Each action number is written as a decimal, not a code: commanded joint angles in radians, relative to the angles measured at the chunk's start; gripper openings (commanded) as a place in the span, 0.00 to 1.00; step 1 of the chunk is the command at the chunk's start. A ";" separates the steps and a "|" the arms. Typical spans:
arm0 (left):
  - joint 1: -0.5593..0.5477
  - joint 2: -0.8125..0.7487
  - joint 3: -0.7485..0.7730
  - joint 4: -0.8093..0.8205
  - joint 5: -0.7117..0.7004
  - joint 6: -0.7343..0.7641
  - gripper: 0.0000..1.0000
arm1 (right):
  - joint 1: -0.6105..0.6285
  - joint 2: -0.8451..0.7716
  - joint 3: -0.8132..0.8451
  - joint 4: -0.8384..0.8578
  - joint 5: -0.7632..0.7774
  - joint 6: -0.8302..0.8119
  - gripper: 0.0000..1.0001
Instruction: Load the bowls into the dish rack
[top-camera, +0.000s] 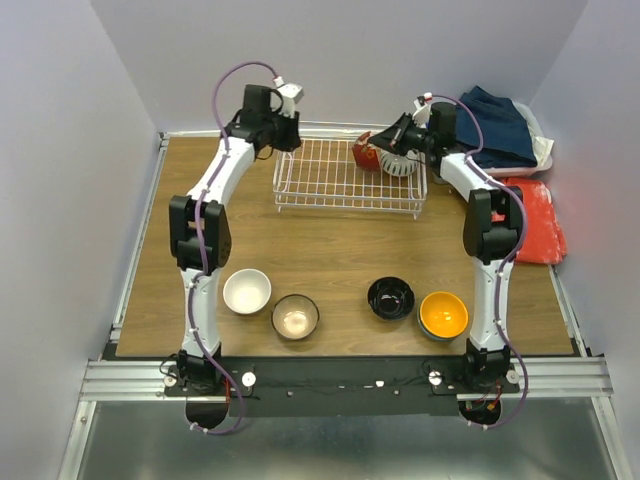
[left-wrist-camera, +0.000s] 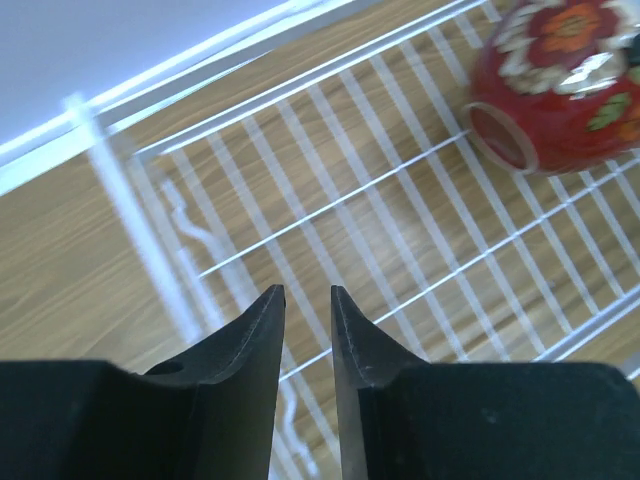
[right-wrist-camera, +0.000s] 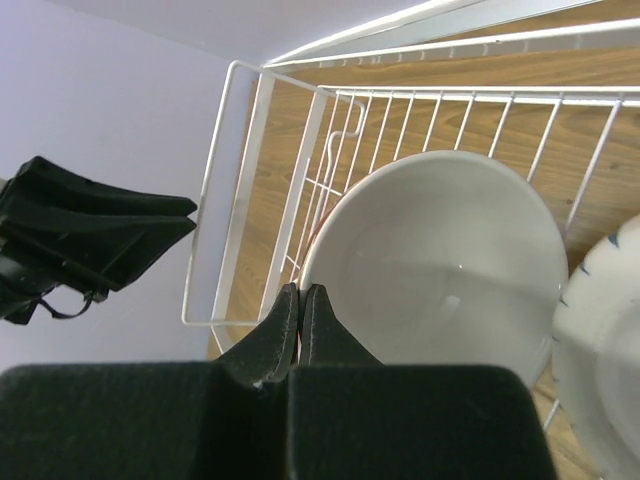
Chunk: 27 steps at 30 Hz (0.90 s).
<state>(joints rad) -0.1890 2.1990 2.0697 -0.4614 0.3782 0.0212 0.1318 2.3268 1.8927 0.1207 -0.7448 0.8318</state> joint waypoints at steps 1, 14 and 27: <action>-0.134 0.033 0.055 0.052 -0.013 0.046 0.33 | -0.015 -0.049 -0.058 -0.043 0.024 -0.031 0.01; -0.153 0.057 0.030 0.122 -0.116 -0.042 0.00 | -0.026 -0.049 -0.058 -0.061 0.024 -0.048 0.01; -0.224 0.257 0.167 0.224 -0.068 -0.127 0.00 | -0.043 -0.050 -0.063 -0.107 0.039 -0.103 0.01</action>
<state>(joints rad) -0.3950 2.4226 2.1712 -0.3016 0.2787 -0.0734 0.1131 2.2955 1.8538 0.1032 -0.7456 0.7780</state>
